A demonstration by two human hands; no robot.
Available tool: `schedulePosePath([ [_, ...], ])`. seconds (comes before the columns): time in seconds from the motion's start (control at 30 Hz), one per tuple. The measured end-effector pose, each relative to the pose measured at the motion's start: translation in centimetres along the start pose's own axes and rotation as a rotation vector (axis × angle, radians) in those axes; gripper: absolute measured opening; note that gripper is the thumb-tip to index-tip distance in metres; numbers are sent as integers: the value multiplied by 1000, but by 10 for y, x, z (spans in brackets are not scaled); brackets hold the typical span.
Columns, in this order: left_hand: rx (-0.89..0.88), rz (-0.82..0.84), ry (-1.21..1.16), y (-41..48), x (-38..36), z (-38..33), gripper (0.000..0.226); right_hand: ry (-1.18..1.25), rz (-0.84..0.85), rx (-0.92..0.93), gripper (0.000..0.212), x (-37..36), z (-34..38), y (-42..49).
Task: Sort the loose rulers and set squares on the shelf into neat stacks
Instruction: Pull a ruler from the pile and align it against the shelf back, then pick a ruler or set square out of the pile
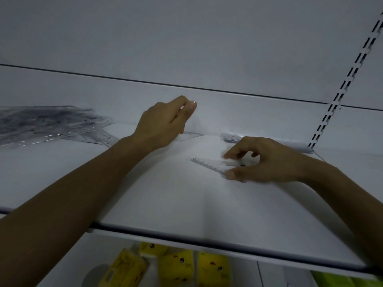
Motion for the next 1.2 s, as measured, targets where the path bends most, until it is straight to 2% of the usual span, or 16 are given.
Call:
schedulePosePath([
  [0.1,-12,65,35,-5,-10,-5,72,50,-106,0,51,11,5,1],
  [0.17,-29,150,127,-10,-21,-12,59,82,-183,-3,53,21,9,3],
  [0.23,-93,288,260,-17,-35,-21,49,62,-201,-17,59,26,13,5],
  [0.3,-184,403,375,-21,-38,-29,50,-18,-183,-19,62,28,21,9],
  [0.47,-307,442,597,-16,26,-12,55,-94,-183,-1,64,37,63,34],
  [0.53,-275,439,652,-18,62,14,60,-151,-159,31,64,31,90,51],
  [0.6,-190,449,675,-25,98,52,77,-228,-138,79,61,21,127,70],
  [0.73,164,461,713,-58,158,140,121,-351,-112,155,61,-3,206,115],
  [0.8,320,478,682,-88,169,171,121,-369,-76,149,69,-16,238,139],
  [0.9,418,474,558,-118,171,198,105,-340,14,96,77,-43,270,181],
  [0.97,438,449,527,-119,177,213,90,-321,44,75,74,-57,283,208],
  [1.03,402,481,539,-111,180,224,85,-277,59,69,63,-64,291,225],
  [1.13,320,583,509,-100,176,232,88,-165,72,53,55,-70,291,220],
  [1.2,213,621,548,-91,176,228,94,-105,20,14,54,-73,282,212],
])
Point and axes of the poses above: each hand's wrist, its own y-axis towards the middle knuckle, its own x-axis out of the back of the hand, z = x × y, the point moved 9 cm from there along y, towards the middle knuckle, and after that the axes turned 12 degrees about -y, right-handed, at the moved point
